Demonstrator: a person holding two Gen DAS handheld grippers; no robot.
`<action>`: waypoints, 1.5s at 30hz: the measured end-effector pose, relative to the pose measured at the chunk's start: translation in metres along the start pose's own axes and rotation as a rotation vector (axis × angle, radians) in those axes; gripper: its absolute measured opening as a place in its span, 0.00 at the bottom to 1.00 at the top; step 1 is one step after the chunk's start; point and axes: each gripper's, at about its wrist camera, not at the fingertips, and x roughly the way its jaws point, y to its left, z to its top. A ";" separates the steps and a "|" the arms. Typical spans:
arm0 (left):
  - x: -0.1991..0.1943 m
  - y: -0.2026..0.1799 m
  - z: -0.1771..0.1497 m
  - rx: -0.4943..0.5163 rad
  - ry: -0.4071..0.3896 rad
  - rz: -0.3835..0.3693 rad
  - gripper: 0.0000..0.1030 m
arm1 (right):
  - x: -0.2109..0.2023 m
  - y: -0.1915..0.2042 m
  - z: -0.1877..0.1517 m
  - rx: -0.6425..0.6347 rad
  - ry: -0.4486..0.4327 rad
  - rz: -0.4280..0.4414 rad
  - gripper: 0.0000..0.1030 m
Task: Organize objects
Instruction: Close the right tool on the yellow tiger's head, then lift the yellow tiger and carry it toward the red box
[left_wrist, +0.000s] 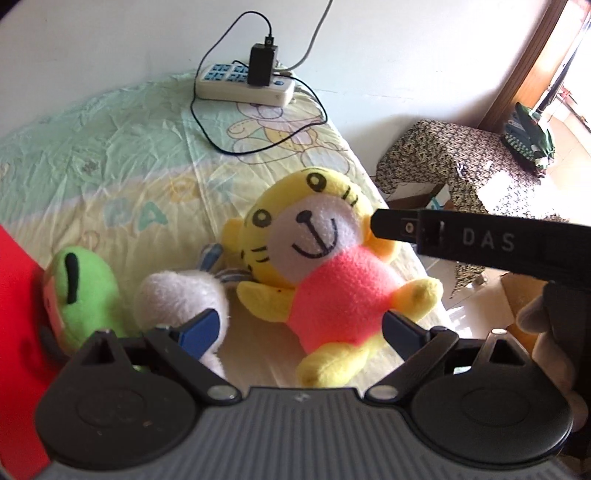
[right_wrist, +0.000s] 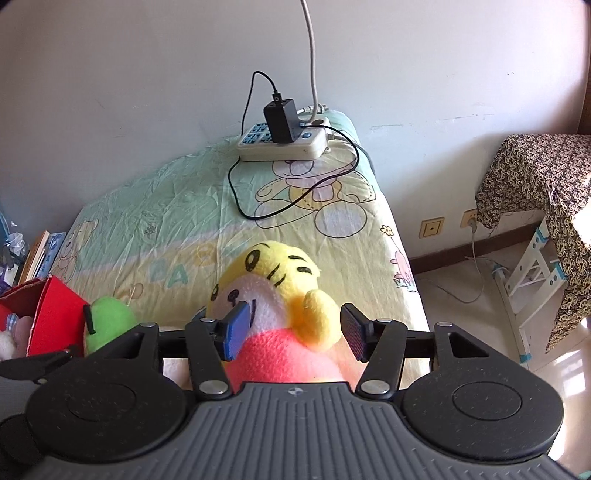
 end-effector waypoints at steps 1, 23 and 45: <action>0.003 -0.001 0.001 0.003 0.003 -0.016 0.92 | 0.005 -0.004 0.001 0.009 0.010 0.005 0.57; 0.066 0.006 0.016 0.017 0.069 -0.177 0.98 | 0.072 -0.028 0.003 0.175 0.235 0.341 0.62; 0.000 -0.012 -0.016 0.083 -0.058 -0.202 0.83 | -0.024 0.003 -0.018 0.097 0.176 0.374 0.47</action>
